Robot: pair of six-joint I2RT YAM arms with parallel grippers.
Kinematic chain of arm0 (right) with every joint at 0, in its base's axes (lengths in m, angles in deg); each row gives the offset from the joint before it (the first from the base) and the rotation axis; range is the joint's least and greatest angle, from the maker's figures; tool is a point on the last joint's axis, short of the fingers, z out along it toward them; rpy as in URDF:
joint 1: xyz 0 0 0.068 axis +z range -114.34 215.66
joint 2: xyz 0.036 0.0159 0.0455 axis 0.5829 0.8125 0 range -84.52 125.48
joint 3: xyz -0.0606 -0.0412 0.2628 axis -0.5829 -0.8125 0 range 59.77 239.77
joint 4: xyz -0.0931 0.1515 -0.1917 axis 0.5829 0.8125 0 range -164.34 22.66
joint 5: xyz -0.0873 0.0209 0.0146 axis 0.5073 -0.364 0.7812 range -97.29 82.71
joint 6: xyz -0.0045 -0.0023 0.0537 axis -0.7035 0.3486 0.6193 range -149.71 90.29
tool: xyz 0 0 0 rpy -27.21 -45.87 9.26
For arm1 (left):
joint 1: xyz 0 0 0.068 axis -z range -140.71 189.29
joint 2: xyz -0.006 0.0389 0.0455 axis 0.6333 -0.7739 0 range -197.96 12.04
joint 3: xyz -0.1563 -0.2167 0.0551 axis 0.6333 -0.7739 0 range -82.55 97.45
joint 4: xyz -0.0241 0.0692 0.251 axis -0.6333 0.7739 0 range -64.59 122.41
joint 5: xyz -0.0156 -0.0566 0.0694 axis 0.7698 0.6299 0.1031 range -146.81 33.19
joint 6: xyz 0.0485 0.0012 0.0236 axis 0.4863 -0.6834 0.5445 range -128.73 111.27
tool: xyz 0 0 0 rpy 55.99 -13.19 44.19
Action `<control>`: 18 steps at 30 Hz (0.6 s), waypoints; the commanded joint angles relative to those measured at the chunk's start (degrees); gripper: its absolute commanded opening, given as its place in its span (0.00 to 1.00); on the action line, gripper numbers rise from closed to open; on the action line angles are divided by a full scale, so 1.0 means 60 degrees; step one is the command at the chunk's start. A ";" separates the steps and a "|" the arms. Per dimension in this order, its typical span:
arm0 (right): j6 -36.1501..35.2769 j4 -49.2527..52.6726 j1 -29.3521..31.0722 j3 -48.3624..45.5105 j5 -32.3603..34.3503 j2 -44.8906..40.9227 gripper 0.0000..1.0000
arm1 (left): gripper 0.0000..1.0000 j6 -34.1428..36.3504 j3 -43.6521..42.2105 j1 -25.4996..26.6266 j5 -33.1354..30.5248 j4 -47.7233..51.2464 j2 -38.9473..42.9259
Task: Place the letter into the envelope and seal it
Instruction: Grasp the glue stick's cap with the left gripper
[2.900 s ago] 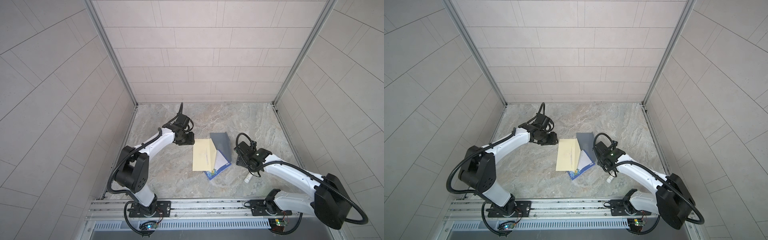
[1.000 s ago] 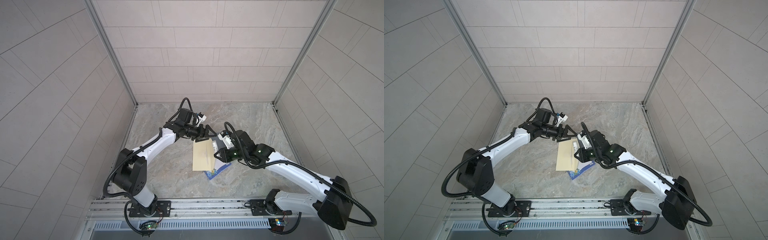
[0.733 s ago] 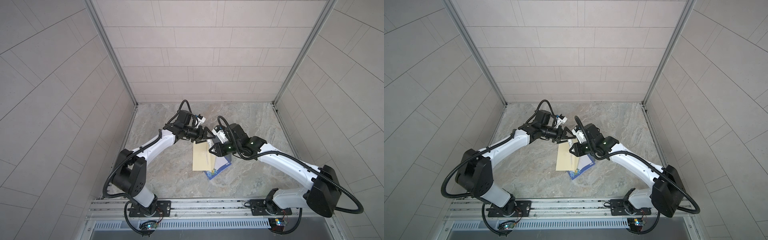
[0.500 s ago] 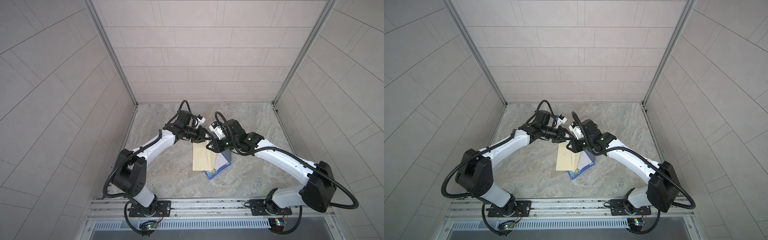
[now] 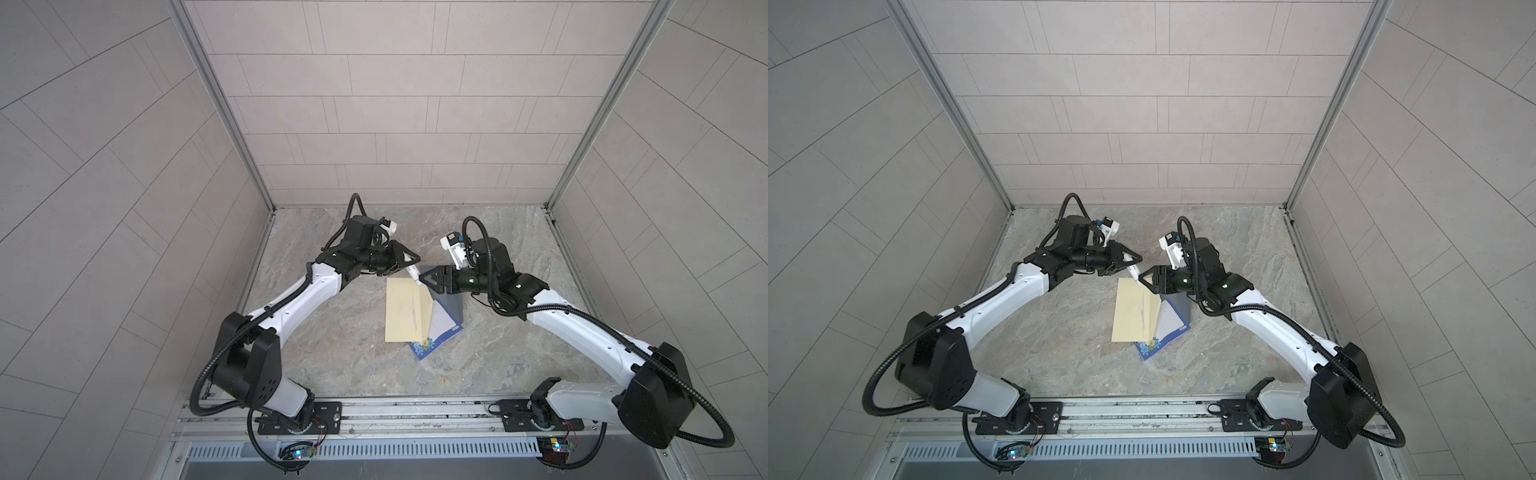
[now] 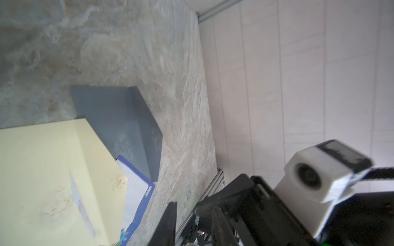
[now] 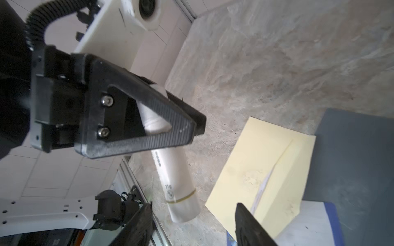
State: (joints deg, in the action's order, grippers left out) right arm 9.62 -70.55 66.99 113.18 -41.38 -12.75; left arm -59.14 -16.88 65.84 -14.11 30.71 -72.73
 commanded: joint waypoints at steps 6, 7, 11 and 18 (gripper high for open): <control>0.2834 -0.4943 0.0038 -0.0911 0.0286 0.0110 0.62 | 0.00 -0.2275 -0.0429 -0.0063 -0.1049 -0.2696 0.0651; 0.2913 -0.5143 0.0056 -0.0872 0.0279 0.0163 0.61 | 0.00 -0.2323 -0.0449 -0.0071 -0.1033 -0.2727 0.0655; 0.3024 -0.5456 0.0088 -0.0591 0.0247 0.0383 0.59 | 0.00 -0.2807 -0.0639 -0.0073 -0.0964 -0.3292 0.0681; 0.3205 -0.5767 0.0114 -0.0172 0.0179 0.0782 0.50 | 0.00 -0.3478 -0.0983 -0.0068 -0.0983 -0.4238 0.0695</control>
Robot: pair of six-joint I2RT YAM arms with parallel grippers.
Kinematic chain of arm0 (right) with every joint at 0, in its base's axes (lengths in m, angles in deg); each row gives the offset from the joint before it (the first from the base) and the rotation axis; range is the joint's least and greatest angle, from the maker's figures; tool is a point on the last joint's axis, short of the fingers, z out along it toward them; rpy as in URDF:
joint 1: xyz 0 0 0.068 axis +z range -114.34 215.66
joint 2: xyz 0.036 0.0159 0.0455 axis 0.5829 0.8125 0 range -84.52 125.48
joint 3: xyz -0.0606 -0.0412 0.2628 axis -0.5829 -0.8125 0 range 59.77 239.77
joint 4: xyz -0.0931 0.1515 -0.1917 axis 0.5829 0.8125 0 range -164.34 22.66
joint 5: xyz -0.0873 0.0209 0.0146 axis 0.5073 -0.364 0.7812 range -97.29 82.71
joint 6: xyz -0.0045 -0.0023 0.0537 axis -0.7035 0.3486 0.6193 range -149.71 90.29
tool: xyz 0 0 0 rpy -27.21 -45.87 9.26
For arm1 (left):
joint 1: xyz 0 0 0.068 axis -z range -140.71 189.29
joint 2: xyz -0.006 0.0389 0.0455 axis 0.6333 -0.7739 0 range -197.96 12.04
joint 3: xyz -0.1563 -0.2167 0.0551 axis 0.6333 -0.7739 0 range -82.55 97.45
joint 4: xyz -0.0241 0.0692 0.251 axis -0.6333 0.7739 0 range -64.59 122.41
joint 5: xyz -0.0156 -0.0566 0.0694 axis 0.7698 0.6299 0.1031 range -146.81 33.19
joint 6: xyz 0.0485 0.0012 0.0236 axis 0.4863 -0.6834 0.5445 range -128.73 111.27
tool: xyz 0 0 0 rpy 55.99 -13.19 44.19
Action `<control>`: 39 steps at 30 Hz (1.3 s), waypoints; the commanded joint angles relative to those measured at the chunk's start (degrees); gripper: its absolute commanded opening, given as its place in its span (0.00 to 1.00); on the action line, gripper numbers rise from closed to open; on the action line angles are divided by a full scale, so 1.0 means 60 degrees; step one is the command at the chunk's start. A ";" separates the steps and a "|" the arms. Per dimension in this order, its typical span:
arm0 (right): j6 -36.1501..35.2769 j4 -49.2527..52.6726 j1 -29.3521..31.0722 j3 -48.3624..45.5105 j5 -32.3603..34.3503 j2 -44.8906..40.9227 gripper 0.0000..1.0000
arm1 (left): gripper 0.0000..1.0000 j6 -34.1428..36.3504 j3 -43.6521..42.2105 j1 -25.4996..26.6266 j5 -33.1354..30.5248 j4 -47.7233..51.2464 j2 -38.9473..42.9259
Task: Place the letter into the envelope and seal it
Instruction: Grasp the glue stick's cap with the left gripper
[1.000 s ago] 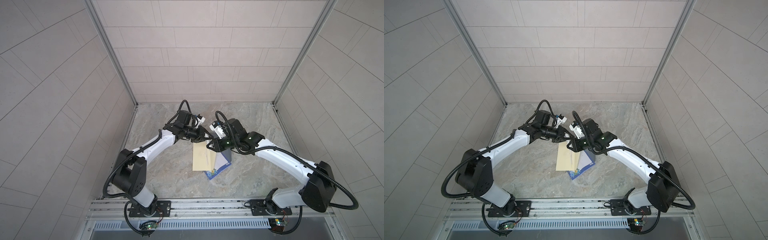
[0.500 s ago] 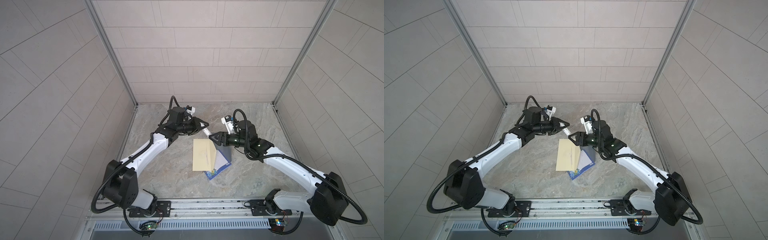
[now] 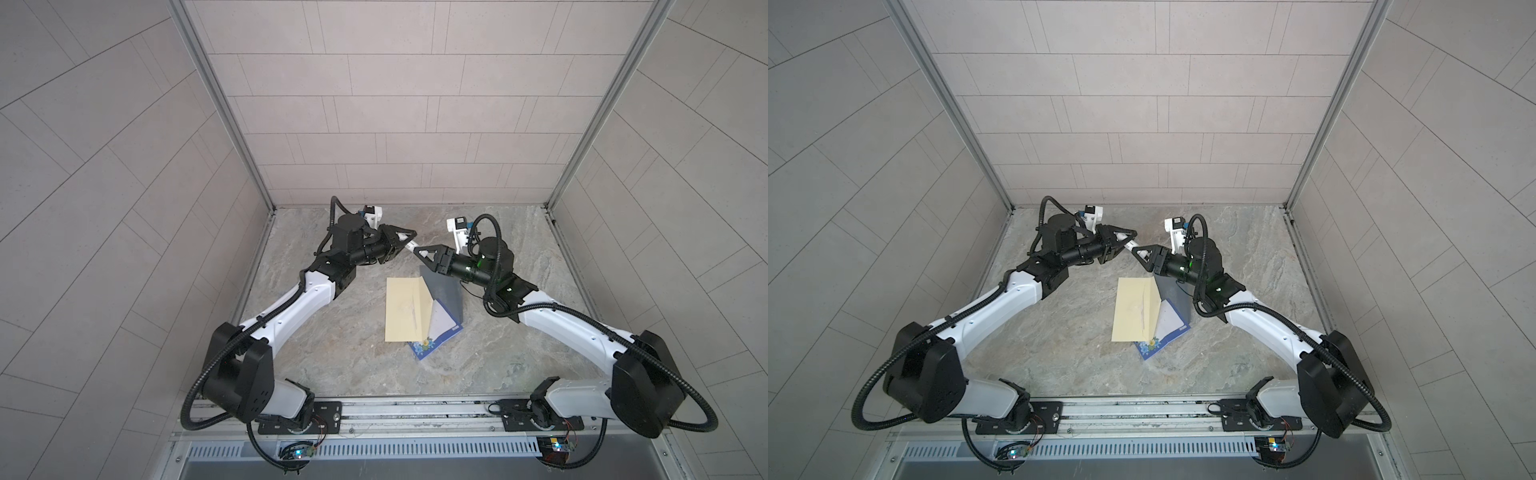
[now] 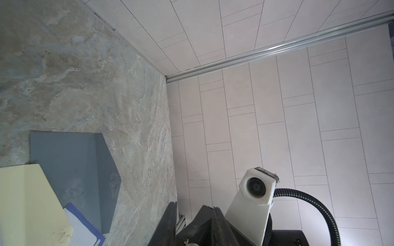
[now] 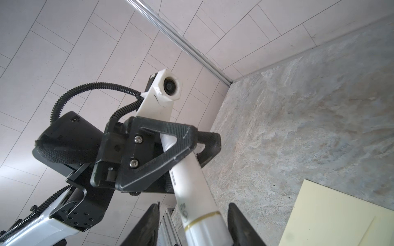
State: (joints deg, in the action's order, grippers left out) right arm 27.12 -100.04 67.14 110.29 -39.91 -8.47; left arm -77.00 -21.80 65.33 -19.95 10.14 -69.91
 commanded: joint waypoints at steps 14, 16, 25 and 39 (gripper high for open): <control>0.0175 -0.0536 0.0084 0.0861 0.0584 0.0408 0.03 | 0.11 -0.0545 -0.0365 0.0011 0.0037 -0.0685 0.0280; -0.0100 0.0183 0.0065 0.1068 0.0610 0.0410 0.00 | 0.30 -0.0553 -0.0447 -0.0010 0.0038 -0.0703 0.0296; -0.1876 0.3665 0.0068 0.2216 -0.0406 0.0331 0.00 | 0.64 -0.0575 -0.0533 -0.0525 0.0422 -0.0926 0.0384; -0.2573 0.4894 -0.0118 0.2822 -0.1022 0.0441 0.00 | 0.49 -0.0255 -0.0745 -0.0593 0.1216 -0.0800 0.0394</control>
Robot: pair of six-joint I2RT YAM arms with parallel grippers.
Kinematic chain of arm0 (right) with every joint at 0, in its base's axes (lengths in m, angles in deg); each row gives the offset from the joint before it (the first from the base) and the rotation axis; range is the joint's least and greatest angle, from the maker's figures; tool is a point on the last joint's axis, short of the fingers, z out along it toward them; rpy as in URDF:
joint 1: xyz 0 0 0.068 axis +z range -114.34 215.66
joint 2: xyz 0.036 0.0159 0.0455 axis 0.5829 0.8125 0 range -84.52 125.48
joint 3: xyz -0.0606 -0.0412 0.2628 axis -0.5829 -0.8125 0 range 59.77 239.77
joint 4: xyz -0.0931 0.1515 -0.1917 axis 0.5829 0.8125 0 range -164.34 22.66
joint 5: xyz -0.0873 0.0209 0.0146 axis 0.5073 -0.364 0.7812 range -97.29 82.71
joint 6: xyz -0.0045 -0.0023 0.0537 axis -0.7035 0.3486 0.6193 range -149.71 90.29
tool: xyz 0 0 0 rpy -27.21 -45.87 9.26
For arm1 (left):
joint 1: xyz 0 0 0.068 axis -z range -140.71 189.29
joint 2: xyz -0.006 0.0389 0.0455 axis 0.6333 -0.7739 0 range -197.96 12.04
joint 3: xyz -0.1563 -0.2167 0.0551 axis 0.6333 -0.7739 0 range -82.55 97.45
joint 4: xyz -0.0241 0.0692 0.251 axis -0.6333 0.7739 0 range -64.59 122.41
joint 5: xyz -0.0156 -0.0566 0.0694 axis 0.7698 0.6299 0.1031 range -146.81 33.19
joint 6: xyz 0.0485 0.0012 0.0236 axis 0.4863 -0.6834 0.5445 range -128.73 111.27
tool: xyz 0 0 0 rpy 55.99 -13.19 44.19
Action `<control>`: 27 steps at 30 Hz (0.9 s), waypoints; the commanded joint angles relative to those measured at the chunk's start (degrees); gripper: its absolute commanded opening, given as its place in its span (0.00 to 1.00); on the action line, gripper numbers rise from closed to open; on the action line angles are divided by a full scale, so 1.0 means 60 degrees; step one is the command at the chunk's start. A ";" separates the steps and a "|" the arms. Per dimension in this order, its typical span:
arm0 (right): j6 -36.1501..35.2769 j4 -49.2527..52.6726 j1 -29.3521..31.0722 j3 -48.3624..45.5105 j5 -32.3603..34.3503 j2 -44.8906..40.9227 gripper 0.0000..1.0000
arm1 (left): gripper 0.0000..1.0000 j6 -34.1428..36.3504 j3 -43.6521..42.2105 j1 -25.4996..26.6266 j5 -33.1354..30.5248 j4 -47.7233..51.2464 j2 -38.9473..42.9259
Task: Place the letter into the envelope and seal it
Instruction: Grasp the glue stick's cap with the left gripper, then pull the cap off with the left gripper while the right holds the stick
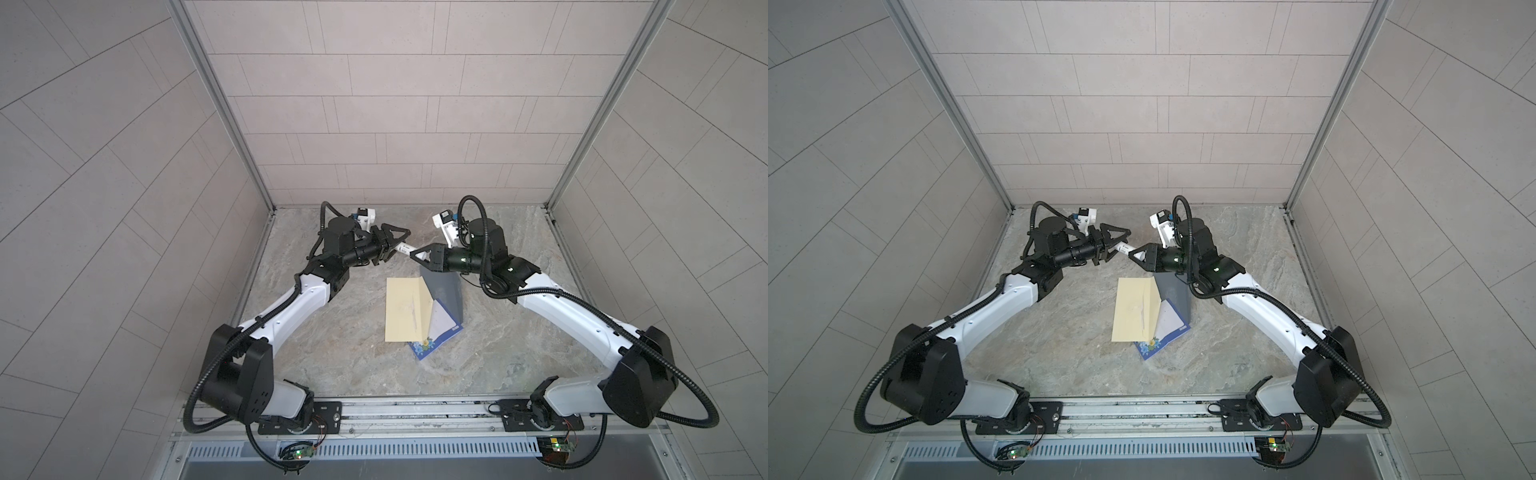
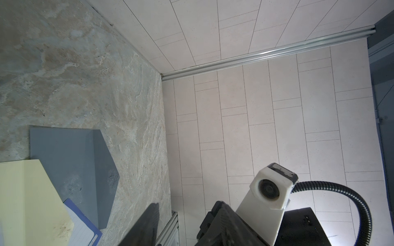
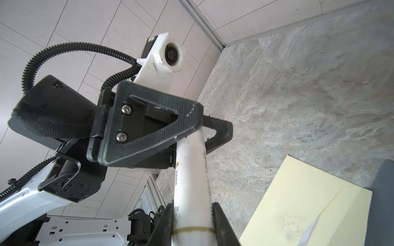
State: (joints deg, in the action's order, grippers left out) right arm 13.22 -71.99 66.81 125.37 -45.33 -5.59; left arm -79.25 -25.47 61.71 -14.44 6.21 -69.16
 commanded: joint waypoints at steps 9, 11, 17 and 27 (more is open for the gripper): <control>-0.0094 -0.0057 -0.0266 0.0539 -0.0152 0.0205 0.00 | 0.06 0.0102 -0.0221 0.0069 0.0134 -0.0092 0.0319; 0.0102 -0.0444 -0.0284 0.0409 -0.0078 0.0122 0.11 | 0.04 0.0043 -0.0270 0.0095 -0.0057 -0.0110 0.0352; 0.0640 -0.1400 -0.0308 -0.0056 0.0359 -0.0261 0.27 | 0.00 -0.0334 -0.0431 0.0088 -0.0720 -0.0543 0.0480; 0.1990 -0.3538 -0.0308 -0.1048 0.1057 -0.0423 0.41 | 0.00 -0.0785 -0.0563 0.0131 -0.1441 -0.1079 0.0556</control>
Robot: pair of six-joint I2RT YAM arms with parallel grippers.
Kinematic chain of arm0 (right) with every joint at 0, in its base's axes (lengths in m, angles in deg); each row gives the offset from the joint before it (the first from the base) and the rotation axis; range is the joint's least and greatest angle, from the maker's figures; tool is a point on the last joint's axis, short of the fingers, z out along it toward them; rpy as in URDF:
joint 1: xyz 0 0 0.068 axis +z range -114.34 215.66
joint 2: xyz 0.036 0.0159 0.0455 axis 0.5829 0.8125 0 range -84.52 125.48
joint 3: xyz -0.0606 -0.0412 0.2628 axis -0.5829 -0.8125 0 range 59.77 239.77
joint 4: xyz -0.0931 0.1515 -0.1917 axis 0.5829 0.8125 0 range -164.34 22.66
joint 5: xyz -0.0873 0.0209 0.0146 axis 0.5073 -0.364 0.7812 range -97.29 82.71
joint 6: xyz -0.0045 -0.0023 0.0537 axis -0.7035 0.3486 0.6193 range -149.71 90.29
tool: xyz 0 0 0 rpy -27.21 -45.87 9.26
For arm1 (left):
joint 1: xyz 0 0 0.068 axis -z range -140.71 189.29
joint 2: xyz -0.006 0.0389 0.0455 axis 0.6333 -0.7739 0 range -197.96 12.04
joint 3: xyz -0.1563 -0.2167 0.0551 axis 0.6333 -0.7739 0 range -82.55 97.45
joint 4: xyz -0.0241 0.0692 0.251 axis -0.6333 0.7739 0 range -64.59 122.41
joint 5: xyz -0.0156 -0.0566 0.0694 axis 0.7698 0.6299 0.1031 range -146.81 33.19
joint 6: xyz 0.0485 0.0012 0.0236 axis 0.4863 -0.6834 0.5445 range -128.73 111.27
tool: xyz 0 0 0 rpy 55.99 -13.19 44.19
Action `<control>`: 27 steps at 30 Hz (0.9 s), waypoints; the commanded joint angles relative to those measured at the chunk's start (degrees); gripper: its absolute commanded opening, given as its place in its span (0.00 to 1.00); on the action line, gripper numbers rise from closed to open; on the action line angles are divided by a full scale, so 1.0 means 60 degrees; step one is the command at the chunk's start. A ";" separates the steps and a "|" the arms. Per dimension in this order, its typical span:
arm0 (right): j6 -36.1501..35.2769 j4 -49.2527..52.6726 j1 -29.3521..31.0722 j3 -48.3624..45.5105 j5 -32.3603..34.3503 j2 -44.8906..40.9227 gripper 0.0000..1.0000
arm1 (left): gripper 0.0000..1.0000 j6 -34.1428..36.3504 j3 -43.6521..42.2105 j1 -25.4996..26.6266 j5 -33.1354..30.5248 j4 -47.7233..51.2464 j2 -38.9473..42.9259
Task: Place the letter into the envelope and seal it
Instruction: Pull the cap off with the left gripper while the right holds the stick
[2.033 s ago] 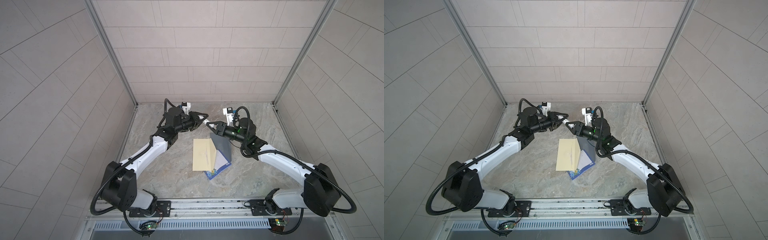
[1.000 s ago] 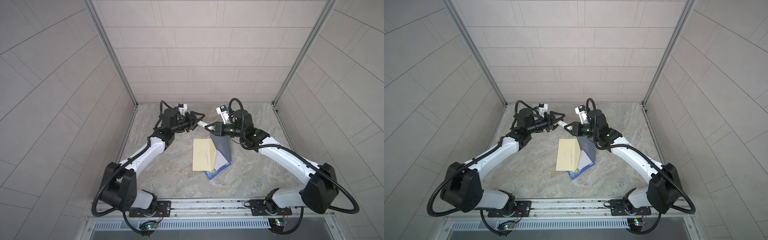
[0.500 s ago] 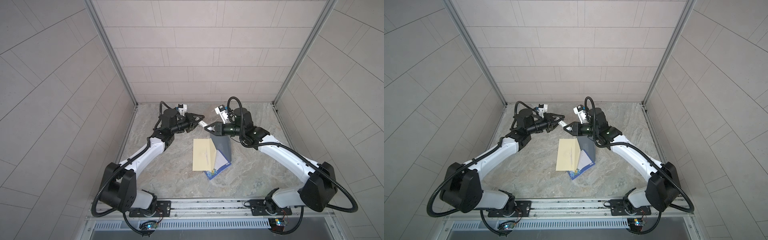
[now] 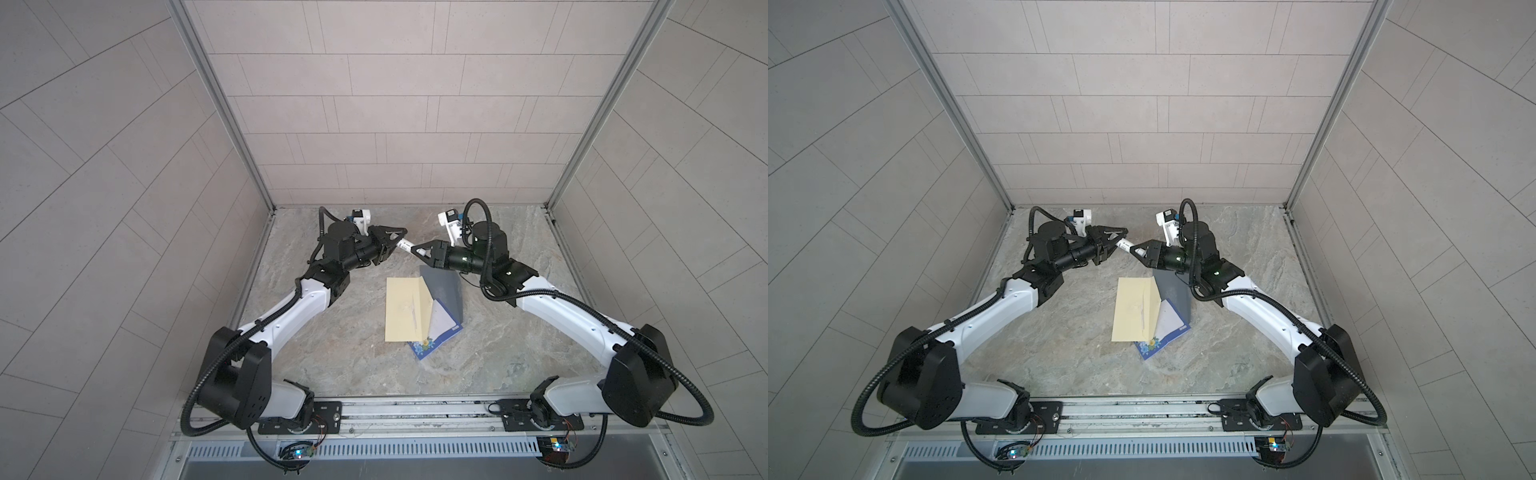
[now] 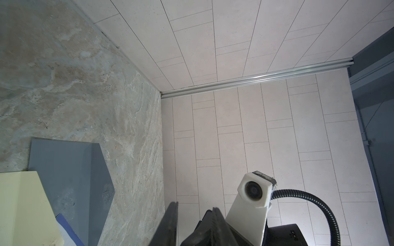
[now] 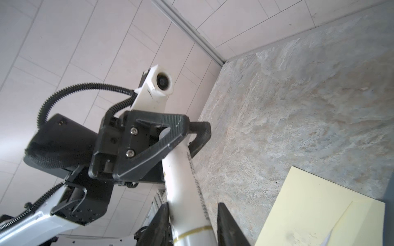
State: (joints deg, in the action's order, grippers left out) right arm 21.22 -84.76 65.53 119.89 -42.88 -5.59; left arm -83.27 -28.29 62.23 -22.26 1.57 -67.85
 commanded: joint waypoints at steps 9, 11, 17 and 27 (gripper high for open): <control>0.1142 -0.1985 -0.0071 -0.0282 0.0504 -0.0260 0.46 | 0.00 -0.0366 -0.0366 0.0050 -0.0708 -0.0410 0.0469; 0.1097 -0.1921 -0.0078 -0.0465 0.0603 -0.0355 0.49 | 0.00 -0.0480 -0.0400 0.0054 -0.0748 -0.0707 0.0470; 0.1347 -0.2488 -0.0058 -0.1030 0.0616 -0.0428 0.51 | 0.00 -0.0672 -0.0365 0.0042 -0.0893 -0.1119 0.0519; 0.2015 -0.4137 0.0211 -0.1220 0.0347 -0.0133 0.50 | 0.00 -0.0670 -0.0406 0.0064 -0.0937 -0.1179 0.0473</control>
State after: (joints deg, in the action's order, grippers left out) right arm 31.26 -104.65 66.14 111.82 -40.11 -6.42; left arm -86.35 -30.26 62.32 -27.62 -2.51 -66.69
